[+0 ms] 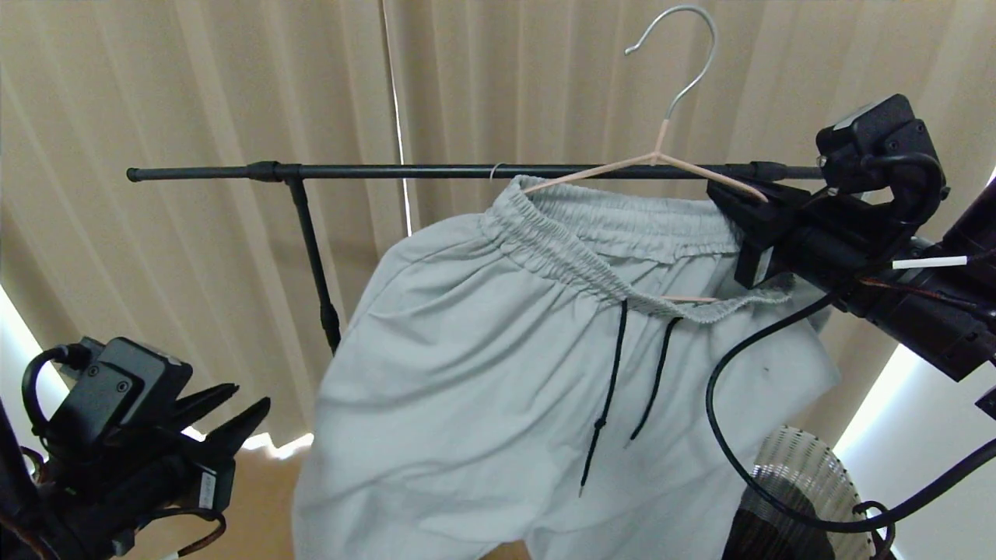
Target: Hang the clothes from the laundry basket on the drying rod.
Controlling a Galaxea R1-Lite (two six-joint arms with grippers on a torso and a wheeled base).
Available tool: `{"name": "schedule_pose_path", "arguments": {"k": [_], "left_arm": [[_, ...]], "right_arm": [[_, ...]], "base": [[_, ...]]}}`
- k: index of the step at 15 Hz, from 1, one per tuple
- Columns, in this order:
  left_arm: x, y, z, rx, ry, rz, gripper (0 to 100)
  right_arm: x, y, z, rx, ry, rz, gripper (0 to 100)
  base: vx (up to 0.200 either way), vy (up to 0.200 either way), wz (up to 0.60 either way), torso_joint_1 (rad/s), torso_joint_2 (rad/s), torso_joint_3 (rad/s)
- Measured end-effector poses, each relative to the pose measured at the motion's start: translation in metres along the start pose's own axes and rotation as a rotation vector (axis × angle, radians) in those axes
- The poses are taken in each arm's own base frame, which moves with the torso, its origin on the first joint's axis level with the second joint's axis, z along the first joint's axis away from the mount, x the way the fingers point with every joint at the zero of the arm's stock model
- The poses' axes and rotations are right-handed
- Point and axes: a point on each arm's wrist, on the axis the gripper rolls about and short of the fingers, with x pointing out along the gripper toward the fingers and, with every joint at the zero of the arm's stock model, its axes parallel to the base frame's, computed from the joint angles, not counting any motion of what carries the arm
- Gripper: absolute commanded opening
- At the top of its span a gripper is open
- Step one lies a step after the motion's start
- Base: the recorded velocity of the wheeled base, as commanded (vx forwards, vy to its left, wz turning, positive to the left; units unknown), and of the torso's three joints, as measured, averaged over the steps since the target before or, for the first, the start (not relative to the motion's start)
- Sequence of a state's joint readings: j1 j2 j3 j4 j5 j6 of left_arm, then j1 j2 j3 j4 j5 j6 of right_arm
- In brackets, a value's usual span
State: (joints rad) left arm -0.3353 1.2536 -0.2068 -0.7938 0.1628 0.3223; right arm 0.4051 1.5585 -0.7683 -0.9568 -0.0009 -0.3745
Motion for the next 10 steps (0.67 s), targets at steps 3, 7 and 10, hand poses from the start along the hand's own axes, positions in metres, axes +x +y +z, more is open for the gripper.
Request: {"name": "schedule_pose_path", "arguments": {"k": [3, 7, 10], "left_arm": [[-0.005, 0.0, 0.004, -0.005, -0.035, -0.017, 100], [-0.02, 0.004, 0.012, -0.03, -0.146, -0.083, 100], [-0.034, 0.007, 0.017, -0.108, -0.224, -0.126, 100]], "right_arm": [[-0.003, -0.005, -0.007, -0.007, 0.03, -0.02, 0], [-0.013, -0.016, -0.026, -0.017, 0.12, -0.106, 0], [-0.029, -0.025, -0.041, -0.023, 0.191, -0.154, 0]], "base": [[0.0, 0.0, 0.0, 0.0, 0.0, 0.0], [0.0, 0.0, 0.0, 0.0, 0.0, 0.0], [0.0, 0.0, 0.0, 0.0, 0.0, 0.0]]}}
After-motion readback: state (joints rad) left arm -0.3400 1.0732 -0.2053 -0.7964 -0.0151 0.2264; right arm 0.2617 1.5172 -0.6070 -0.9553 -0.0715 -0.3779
